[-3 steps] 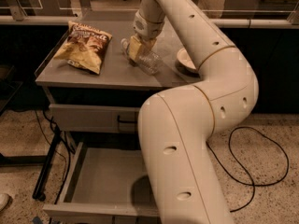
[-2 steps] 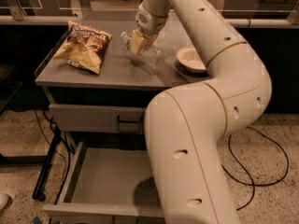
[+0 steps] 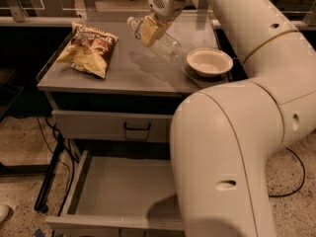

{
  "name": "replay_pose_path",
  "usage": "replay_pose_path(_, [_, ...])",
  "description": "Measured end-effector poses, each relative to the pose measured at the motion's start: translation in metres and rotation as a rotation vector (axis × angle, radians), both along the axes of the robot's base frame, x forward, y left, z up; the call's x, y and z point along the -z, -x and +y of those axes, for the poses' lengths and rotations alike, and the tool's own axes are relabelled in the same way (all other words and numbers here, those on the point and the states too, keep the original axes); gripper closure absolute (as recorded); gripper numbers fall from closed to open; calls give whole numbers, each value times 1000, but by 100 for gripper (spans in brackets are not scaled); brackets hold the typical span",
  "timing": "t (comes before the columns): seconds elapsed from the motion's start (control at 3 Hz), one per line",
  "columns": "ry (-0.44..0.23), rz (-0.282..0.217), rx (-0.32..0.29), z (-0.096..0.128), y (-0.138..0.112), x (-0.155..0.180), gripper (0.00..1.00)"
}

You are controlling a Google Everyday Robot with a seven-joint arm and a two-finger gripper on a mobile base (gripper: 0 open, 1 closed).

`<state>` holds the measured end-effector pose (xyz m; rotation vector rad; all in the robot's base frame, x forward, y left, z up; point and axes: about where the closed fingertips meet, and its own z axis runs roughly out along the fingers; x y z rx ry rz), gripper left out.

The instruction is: Place water bottle into middle drawer

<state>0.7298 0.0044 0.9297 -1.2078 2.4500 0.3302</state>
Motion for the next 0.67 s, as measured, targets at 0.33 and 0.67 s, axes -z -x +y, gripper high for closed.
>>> replay_pose_path(0.33, [14,5,2,-2,1,4,100])
replay_pose_path(0.67, [9,-4,24,-9,14,-2,100])
